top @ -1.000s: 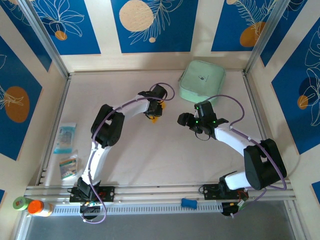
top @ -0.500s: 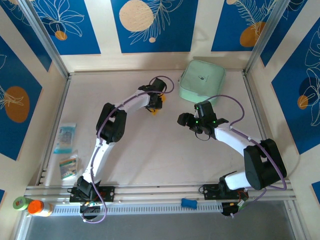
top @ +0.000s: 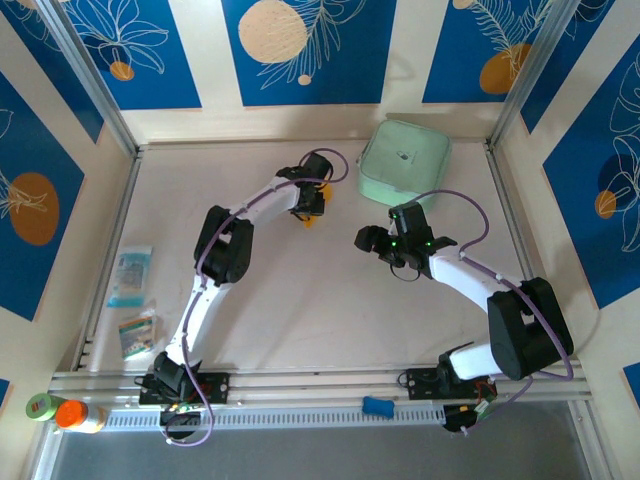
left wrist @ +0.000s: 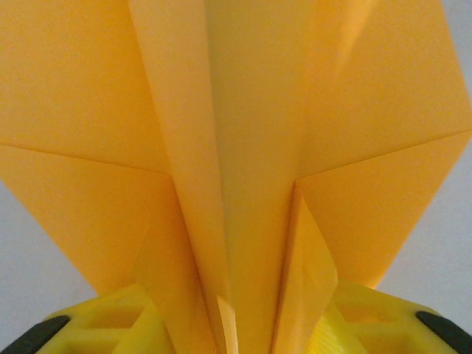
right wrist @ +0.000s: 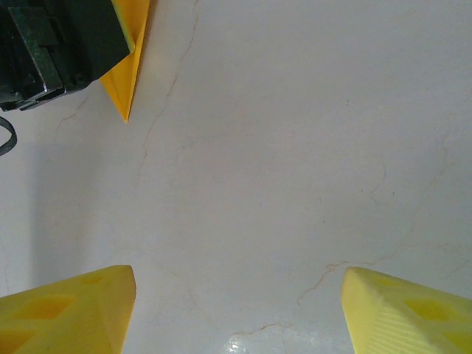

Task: Fold a paper plane with a square sheet of paper (pick it up from the middle)

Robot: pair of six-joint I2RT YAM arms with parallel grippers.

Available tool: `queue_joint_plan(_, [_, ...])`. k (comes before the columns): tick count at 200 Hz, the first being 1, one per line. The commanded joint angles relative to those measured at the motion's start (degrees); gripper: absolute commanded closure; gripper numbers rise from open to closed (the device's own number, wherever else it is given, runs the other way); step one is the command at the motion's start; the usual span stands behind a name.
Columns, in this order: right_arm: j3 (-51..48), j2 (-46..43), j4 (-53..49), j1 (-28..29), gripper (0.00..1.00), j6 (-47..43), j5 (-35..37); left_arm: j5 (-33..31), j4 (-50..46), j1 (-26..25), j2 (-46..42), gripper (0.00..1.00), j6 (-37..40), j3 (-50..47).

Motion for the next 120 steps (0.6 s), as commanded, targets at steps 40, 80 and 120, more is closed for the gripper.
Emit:
queue_joint_plan(40, [0.6, -1.0, -1.2, 0.3, 0.26, 0.1, 0.4, 0.1, -3.7, 0.3, -6.7, 0.54, -1.3, 2.2])
queue_joint_plan(80, [2.0, -4.0, -2.9, -0.5, 0.25, -1.5, 2.2, -0.4, -3.3, 0.4, -12.4, 0.51, -1.4, 0.4])
queue_joint_plan(120, [5.8, -10.3, -7.5, -2.7, 0.17, -7.8, 8.5, -4.0, 4.9, 0.5, -26.3, 0.44, -0.4, -11.4])
